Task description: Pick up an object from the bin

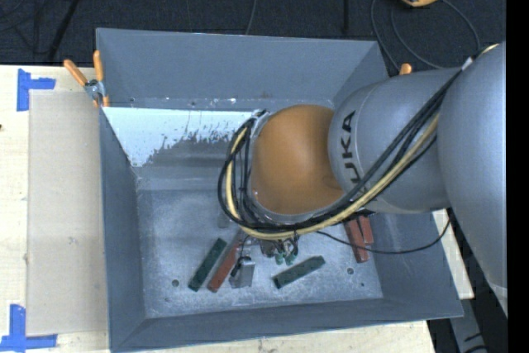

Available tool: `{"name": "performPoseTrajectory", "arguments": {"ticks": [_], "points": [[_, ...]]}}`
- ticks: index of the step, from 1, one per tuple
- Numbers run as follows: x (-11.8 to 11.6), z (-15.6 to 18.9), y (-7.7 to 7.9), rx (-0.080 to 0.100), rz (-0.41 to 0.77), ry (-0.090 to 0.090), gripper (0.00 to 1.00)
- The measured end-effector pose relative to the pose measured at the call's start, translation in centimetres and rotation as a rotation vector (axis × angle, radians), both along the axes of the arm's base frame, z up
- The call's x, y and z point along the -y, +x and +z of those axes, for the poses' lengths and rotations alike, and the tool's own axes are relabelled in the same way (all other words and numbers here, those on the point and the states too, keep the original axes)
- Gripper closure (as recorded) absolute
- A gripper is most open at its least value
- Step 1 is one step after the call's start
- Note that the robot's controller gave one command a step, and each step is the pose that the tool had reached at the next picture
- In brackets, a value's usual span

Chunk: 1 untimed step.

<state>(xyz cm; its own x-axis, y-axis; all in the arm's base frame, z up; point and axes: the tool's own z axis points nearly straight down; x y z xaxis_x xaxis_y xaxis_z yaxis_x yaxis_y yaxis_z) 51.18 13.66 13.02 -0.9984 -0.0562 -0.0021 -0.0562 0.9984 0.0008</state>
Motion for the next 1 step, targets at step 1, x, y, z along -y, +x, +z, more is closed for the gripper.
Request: {"name": "performPoseTrajectory", "arguments": {"ticks": [1], "points": [[-0.17, -5.23, 0.52, -0.003, -0.009, -0.001, 0.00]]}}
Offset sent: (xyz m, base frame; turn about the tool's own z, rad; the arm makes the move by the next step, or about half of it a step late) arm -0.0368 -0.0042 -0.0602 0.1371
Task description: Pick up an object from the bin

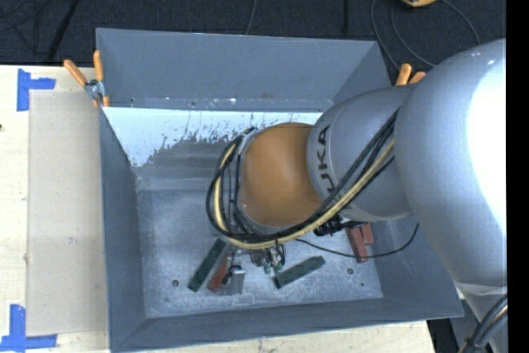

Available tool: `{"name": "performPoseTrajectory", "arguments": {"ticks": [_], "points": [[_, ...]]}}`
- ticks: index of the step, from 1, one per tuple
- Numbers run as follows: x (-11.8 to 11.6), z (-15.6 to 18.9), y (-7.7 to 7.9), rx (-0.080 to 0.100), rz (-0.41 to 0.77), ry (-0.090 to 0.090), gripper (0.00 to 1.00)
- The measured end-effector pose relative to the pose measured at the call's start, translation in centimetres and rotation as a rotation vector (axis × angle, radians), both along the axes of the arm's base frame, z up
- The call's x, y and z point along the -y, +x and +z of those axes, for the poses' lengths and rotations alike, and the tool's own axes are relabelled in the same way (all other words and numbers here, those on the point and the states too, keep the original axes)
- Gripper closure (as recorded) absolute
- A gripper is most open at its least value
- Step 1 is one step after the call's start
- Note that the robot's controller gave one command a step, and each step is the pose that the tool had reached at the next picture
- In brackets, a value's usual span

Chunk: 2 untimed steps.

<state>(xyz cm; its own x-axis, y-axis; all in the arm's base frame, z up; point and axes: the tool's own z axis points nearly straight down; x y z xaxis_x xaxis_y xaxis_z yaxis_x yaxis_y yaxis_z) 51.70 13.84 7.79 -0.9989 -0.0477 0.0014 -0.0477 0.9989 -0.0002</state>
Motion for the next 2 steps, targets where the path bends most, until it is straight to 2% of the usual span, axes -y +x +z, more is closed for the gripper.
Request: {"name": "performPoseTrajectory", "arguments": {"ticks": [1, 2], "points": [[0.61, -0.86, -4.28, -0.002, -0.131, 0.000, 1.00], [0.61, -0.85, -4.27, -0.002, -0.131, 0.000, 1.00]]}}
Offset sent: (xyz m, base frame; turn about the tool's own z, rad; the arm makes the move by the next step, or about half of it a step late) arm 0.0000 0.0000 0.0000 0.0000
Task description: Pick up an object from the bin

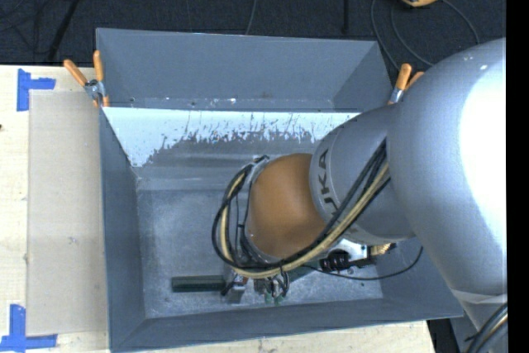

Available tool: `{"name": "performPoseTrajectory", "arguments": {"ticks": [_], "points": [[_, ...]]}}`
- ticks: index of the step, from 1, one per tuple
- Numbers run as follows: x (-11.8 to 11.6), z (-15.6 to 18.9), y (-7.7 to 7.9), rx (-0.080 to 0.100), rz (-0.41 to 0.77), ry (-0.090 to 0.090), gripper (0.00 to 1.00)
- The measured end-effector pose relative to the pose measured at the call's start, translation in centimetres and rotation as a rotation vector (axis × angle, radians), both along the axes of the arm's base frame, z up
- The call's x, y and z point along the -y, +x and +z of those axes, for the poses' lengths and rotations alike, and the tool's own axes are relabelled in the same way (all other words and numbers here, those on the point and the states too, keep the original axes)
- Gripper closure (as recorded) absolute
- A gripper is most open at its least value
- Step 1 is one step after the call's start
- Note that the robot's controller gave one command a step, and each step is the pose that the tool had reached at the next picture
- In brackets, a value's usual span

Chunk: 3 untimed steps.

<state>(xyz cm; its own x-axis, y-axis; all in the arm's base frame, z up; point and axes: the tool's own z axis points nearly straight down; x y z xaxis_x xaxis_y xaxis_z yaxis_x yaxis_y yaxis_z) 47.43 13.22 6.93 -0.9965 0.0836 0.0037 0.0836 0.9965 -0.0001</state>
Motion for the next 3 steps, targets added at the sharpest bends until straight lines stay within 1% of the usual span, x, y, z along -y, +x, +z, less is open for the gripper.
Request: {"name": "performPoseTrajectory", "arguments": {"ticks": [1, 2, 3], "points": [[0.3, 11.2, 1.8, 0.003, -0.084, -0.001, 1.00], [0.2, 11.2, 1.8, 0.003, -0.085, 0.000, 1.00], [1.0, 15.5, 2.6, -0.005, -0.079, -0.002, 1.00]]}}
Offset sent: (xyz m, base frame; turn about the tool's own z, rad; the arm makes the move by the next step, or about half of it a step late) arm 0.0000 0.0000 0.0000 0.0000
